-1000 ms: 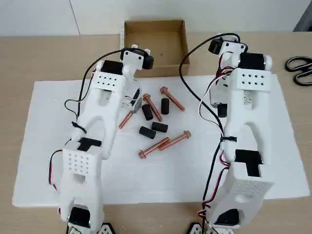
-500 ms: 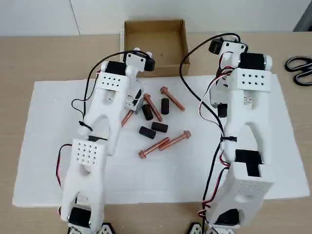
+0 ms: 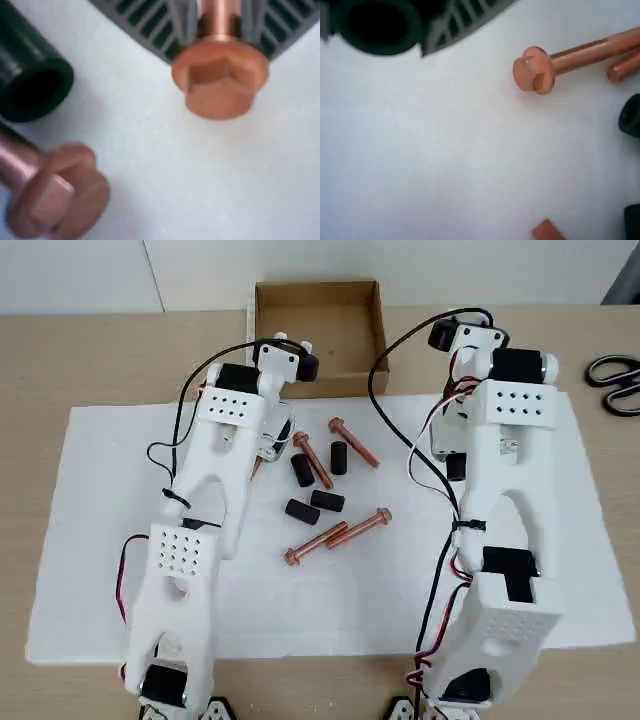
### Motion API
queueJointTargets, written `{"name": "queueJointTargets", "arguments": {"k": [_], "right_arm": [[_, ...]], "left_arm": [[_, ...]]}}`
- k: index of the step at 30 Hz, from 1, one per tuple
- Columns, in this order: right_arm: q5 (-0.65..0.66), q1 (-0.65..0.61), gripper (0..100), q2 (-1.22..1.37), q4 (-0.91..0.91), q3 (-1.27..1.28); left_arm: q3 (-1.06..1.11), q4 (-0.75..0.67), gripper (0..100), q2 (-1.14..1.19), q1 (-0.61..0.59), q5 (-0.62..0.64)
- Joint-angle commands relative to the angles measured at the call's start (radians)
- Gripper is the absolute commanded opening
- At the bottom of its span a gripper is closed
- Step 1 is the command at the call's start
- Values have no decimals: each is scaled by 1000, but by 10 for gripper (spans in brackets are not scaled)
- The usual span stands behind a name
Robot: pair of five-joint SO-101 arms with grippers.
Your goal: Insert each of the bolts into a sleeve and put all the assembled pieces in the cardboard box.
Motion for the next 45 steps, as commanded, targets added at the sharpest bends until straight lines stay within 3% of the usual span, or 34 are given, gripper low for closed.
{"name": "queueJointTargets", "arguments": {"k": [1,6,15,21,29,32,39,45], "right_arm": [[-3,10,6,-68,10,-18],[-9,10,6,-68,10,-18],[-9,8,5,-79,10,-20],[-5,5,5,-127,19,-23],[-5,2,4,-466,21,0],[3,-25,4,-584,19,101],[161,-131,4,-880,7,393],[169,-125,4,-1098,-128,586]], "left_arm": [[-120,63,6,-17,2,0],[-275,74,6,-28,-21,0],[-236,74,6,-275,-26,-3],[-1,74,6,-549,-26,-5],[262,72,6,-896,-26,-6],[311,72,6,-994,-54,-6],[489,71,6,-1175,-143,-2],[685,41,6,-1329,-138,-2]]}}
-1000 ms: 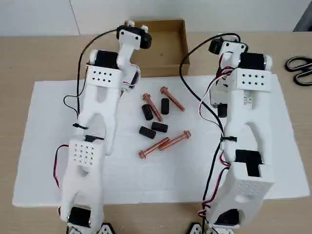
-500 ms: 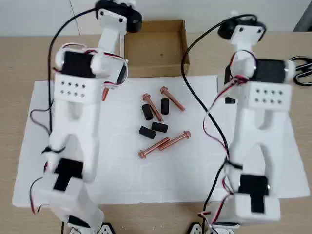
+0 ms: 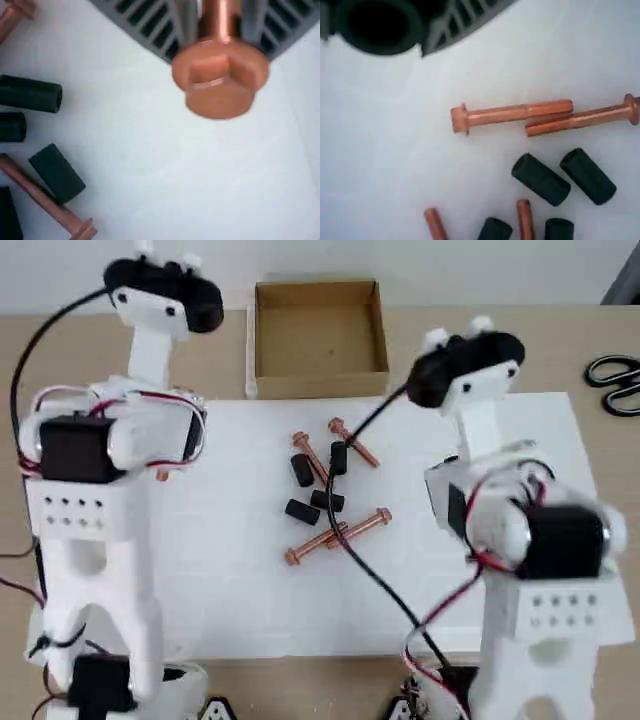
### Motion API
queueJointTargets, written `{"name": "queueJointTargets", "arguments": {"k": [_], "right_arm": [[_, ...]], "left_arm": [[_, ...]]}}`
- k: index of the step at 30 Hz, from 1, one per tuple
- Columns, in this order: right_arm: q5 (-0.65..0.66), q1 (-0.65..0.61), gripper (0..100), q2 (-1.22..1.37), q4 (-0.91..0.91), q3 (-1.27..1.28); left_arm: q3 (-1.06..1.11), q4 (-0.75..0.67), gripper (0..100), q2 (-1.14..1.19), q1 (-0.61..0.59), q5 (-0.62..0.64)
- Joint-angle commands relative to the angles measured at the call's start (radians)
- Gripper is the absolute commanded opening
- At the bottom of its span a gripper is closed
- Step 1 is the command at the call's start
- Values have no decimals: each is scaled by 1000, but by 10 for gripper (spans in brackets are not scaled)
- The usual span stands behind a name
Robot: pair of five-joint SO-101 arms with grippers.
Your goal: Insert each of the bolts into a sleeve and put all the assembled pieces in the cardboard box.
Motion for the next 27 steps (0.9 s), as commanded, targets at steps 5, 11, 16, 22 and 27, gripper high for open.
{"name": "queueJointTargets", "arguments": {"k": [5,11,16,22,27], "right_arm": [[9,-8,4,-274,-191,270],[8,-8,4,-421,-383,532],[-28,-10,4,-516,-644,778],[-252,-30,4,-662,-857,1043],[-299,-137,5,-771,-886,1158]], "left_arm": [[157,-52,6,-172,-9,-5],[242,-46,6,-250,-9,-5],[288,-86,6,-288,18,61],[375,-275,6,-295,31,226],[423,-358,6,-295,31,270]]}}
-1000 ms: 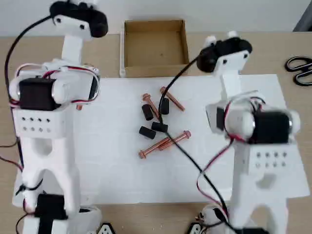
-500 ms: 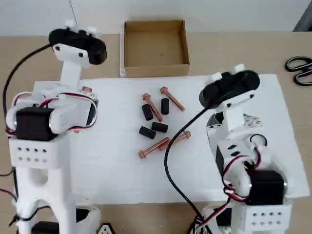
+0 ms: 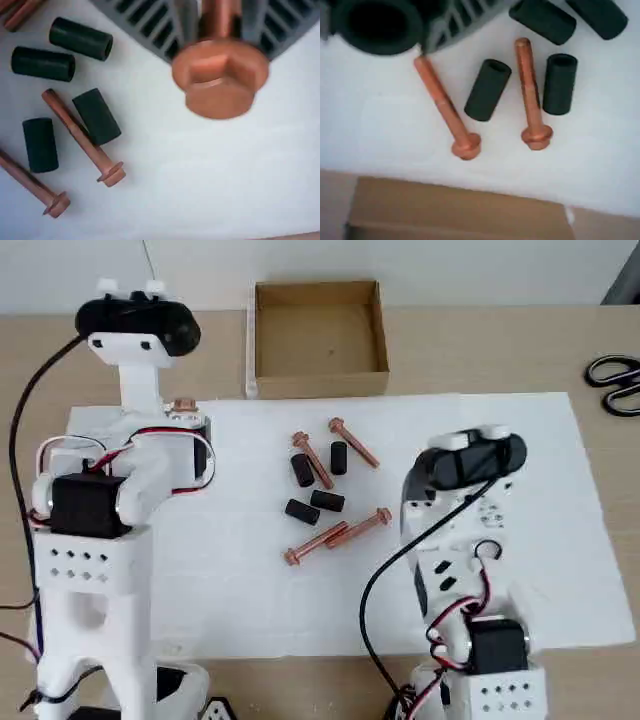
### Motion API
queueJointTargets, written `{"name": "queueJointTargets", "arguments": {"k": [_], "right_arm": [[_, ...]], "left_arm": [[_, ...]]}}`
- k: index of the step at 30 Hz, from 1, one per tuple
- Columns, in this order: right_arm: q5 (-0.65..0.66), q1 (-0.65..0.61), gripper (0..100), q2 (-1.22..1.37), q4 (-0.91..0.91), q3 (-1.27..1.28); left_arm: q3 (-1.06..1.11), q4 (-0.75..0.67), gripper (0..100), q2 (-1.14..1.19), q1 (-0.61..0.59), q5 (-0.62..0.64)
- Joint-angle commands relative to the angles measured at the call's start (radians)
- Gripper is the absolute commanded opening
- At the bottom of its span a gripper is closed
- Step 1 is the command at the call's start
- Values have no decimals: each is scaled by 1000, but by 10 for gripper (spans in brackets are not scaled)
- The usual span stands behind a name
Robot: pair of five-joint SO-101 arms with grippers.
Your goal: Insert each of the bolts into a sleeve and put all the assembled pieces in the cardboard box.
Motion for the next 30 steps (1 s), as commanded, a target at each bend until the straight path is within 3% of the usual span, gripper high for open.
{"name": "queueJointTargets", "arguments": {"k": [1,5,10,13,19,24,30], "right_arm": [[-29,-79,5,-56,-56,72],[-29,-102,5,-70,-143,118],[-31,-102,5,-64,-147,120],[-34,-110,5,-70,-156,141],[-34,-260,6,-70,-179,199],[-32,-283,6,-71,-321,295],[-32,-282,6,-108,-361,315]], "left_arm": [[27,-81,6,-32,6,17],[114,-157,6,-32,40,17],[159,-203,6,-32,176,89],[185,-310,6,-34,250,120],[295,-531,6,-34,371,123],[369,-649,6,-35,411,127],[401,-681,6,-117,413,199]]}}
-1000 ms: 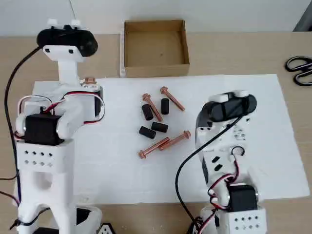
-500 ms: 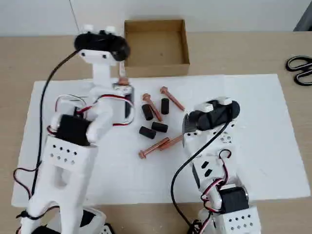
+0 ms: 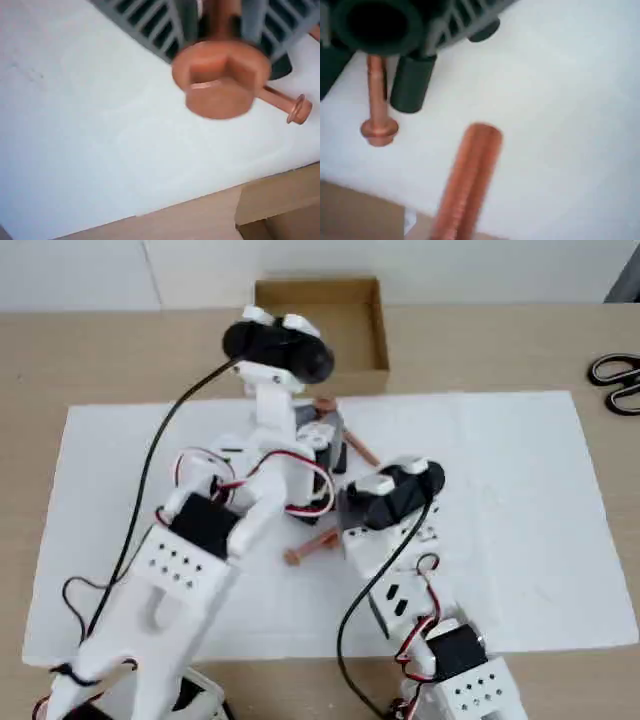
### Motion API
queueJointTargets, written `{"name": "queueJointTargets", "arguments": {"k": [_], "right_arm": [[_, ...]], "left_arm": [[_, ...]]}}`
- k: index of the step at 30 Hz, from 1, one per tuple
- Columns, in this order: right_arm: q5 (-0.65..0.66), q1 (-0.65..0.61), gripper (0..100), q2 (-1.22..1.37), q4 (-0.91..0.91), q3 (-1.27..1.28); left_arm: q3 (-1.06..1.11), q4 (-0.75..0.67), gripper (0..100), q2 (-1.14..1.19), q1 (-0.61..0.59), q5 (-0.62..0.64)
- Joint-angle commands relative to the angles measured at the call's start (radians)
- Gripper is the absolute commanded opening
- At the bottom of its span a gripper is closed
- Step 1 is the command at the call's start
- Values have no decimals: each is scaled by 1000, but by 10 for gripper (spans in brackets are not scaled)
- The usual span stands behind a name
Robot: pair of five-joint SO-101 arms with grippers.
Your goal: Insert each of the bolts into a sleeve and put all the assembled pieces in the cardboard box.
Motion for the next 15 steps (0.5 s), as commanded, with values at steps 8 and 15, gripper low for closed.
{"name": "queueJointTargets", "arguments": {"k": [8,15], "right_arm": [[-9,19,5,-191,-33,87],[-57,16,5,-298,-24,157]], "left_arm": [[183,-206,6,-276,5,15],[325,-393,6,-288,9,17]]}}
